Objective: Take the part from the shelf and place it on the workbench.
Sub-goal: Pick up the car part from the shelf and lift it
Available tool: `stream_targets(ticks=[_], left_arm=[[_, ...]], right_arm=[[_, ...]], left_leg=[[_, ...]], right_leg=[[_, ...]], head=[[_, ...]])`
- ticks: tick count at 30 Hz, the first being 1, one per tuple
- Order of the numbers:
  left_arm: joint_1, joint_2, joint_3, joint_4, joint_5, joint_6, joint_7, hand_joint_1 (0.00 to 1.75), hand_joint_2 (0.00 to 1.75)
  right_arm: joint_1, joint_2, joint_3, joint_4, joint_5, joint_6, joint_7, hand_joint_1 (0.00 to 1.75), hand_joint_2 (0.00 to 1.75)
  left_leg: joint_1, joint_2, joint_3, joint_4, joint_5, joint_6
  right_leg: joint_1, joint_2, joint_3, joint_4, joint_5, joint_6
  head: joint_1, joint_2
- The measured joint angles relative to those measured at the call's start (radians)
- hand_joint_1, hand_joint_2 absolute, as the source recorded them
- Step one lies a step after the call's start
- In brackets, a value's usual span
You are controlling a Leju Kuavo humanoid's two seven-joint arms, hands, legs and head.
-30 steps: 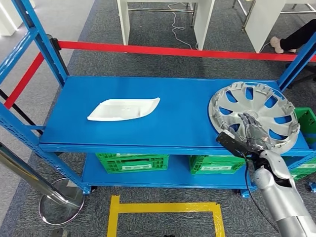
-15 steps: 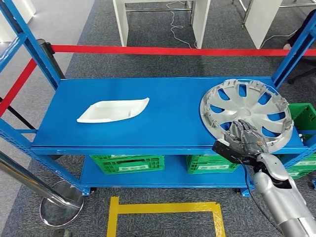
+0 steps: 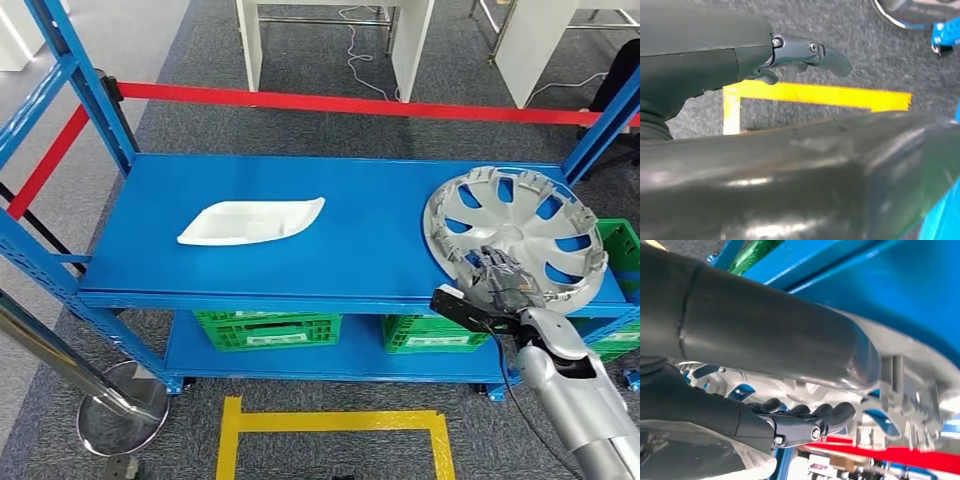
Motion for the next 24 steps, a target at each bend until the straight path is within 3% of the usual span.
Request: stream_targets(ticks=[2,3,5,9,10,13,14,15,16,18,19,21,24], left_arm=[[-0.004,-0.003,0.000,0.000,0.002,0.002,0.000,0.00,0.00],[-0.006,-0.004,0.000,0.000,0.002,0.002,0.001,0.00,0.00],[-0.009,-0.004,0.000,0.000,0.004,0.002,0.002,0.00,0.00],[-0.011,-0.003,0.000,0.000,0.004,0.002,0.003,0.00,0.00],[-0.012,-0.003,0.000,0.000,0.004,0.002,0.003,0.00,0.00],[-0.012,-0.003,0.000,0.000,0.008,0.002,0.003,0.00,0.00],[-0.012,-0.003,0.000,0.000,0.010,0.002,0.003,0.00,0.00],[-0.012,-0.003,0.000,0.000,0.012,0.002,0.003,0.00,0.00],[-0.012,-0.002,0.000,0.000,0.015,0.002,0.003,0.00,0.00],[-0.013,-0.001,0.000,0.000,0.017,0.002,0.003,0.00,0.00],[-0.014,0.000,0.000,0.000,0.018,0.002,0.003,0.00,0.00],[-0.016,0.000,-0.001,0.000,0.018,0.002,0.003,0.00,0.00],[-0.016,-0.001,-0.001,0.000,0.018,0.002,0.003,0.00,0.00]], right_arm=[[-0.008,-0.008,0.007,0.000,-0.007,0.014,-0.004,0.00,1.75],[-0.014,-0.012,0.010,0.000,-0.010,0.018,-0.006,0.00,1.75],[-0.023,-0.015,0.015,0.000,-0.013,0.022,-0.008,0.00,1.75],[-0.025,-0.018,0.025,0.000,-0.013,0.025,-0.009,0.00,1.75],[-0.027,-0.019,0.027,0.000,-0.013,0.025,-0.010,0.00,1.75],[-0.032,-0.019,0.033,0.003,-0.013,0.028,-0.010,0.00,1.75],[-0.033,-0.019,0.036,0.005,-0.012,0.029,-0.010,0.00,1.75],[-0.034,-0.019,0.039,0.006,-0.011,0.031,-0.010,0.00,1.75],[-0.036,-0.020,0.042,0.007,-0.011,0.032,-0.009,0.00,1.75],[-0.042,-0.022,0.048,0.008,-0.011,0.033,-0.008,0.00,1.75],[-0.046,-0.023,0.050,0.009,-0.011,0.034,-0.008,0.00,1.75],[-0.052,-0.026,0.056,0.011,-0.010,0.036,-0.008,0.00,1.75],[-0.058,-0.033,0.067,0.014,-0.004,0.040,-0.003,0.00,1.75]], left_leg=[[0.000,0.000,0.001,0.002,-0.002,-0.002],[-0.002,0.000,0.000,0.005,-0.004,-0.005],[-0.006,0.000,-0.004,0.009,-0.005,-0.013],[-0.005,0.000,-0.012,0.028,-0.020,-0.031],[-0.004,0.000,-0.024,0.058,-0.041,-0.037],[-0.001,0.001,-0.105,0.241,-0.128,-0.047],[-0.001,0.001,-0.124,0.285,-0.139,-0.047],[-0.001,0.001,-0.128,0.291,-0.130,-0.046],[-0.001,0.001,-0.113,0.258,-0.102,-0.043],[-0.002,0.000,-0.052,0.128,-0.032,-0.034],[-0.003,0.000,-0.025,0.068,-0.011,-0.030],[-0.006,-0.001,-0.006,0.020,-0.006,-0.026],[-0.002,-0.001,-0.006,0.009,-0.002,-0.013]], right_leg=[[-0.001,-0.001,0.053,-0.120,0.070,-0.001],[0.000,-0.002,0.088,-0.190,0.096,-0.003],[0.002,-0.001,0.126,-0.262,0.111,-0.009],[0.000,0.000,0.130,-0.270,0.110,-0.030],[-0.002,-0.001,0.132,-0.271,0.111,-0.036],[-0.001,-0.003,0.133,-0.271,0.110,-0.044],[0.000,-0.003,0.133,-0.270,0.109,-0.045],[0.000,-0.002,0.134,-0.270,0.109,-0.045],[0.001,-0.001,0.136,-0.270,0.108,-0.045],[0.001,0.000,0.140,-0.269,0.106,-0.043],[0.003,0.001,0.140,-0.268,0.105,-0.041],[0.006,0.001,0.136,-0.268,0.105,-0.033],[0.005,0.000,0.129,-0.264,0.098,-0.016]], head=[[0.000,0.000],[0.000,0.000],[-0.001,0.000],[-0.003,0.000],[-0.004,0.000],[-0.006,0.000],[-0.006,0.000],[-0.006,0.000],[-0.006,0.000],[-0.006,0.000],[-0.006,0.000],[-0.005,0.000],[-0.004,0.000]])
